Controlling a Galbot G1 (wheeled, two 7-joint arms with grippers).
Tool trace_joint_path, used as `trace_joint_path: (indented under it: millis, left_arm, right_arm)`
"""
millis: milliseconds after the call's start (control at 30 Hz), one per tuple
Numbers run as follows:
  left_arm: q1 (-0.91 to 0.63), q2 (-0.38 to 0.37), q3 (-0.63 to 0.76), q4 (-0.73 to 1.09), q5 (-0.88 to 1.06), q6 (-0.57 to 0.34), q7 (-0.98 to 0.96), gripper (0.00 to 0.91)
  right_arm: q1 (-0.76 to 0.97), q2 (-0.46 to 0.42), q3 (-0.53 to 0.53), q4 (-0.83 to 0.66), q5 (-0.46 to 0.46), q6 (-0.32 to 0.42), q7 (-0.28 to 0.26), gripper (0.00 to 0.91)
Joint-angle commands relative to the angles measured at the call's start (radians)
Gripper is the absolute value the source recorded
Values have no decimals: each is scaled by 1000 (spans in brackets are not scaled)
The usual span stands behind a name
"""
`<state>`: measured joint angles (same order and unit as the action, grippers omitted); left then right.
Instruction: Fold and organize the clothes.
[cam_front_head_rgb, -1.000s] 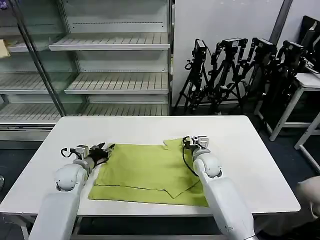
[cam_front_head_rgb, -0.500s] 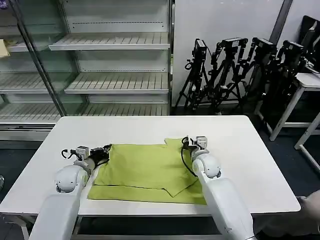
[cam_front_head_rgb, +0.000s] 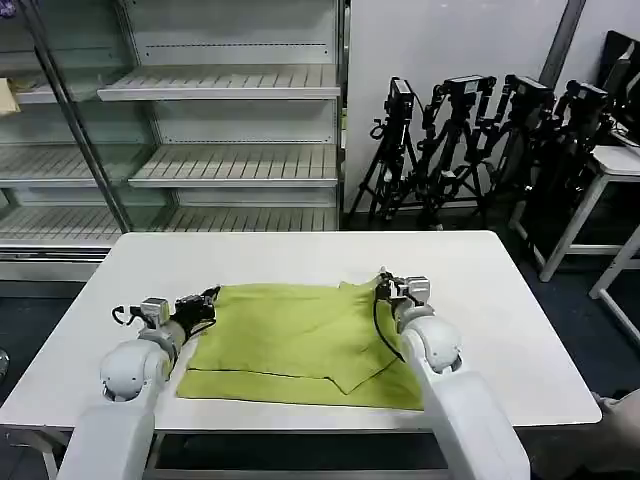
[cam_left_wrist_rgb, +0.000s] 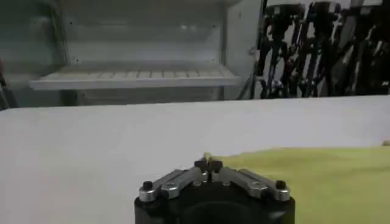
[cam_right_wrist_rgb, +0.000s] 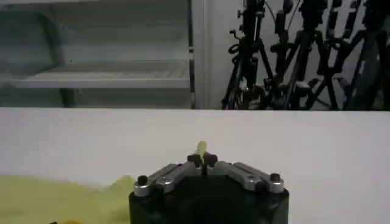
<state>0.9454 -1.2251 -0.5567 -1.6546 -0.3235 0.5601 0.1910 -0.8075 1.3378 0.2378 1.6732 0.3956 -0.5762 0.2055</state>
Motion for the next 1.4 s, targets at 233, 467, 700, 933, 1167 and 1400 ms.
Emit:
trace_joint_path:
  millis: [233,467,700,933,1167,1400]
  left_arm:
    - [243,-37,-144,-273,-33,-18,1,20]
    - [336,-58,-173,-320,-26,-34,11,20]
    - [369,-65,-158,-347,-13,-41,12,20]
    - [380,-68,-153,-343,-1,-37,14,20]
    - [390,-74,-164,-363,21,-24,15,20]
    - [421,-74,-163,-376,22,-17,29,907]
  right_arm:
    - [-280,-36,21,290,-27,0,-8,0]
    - [-371,-54,27,397,-59,1,-4,0]
    - [-424,-76,45,450,-82,-1,-7,0]
    - [-449,-76,56,462,-96,-1,-6,0]
    - [-477,-76,59,473,-111,-1,-8,0]
    - [-487,-77,66,472,-122,0,0,0]
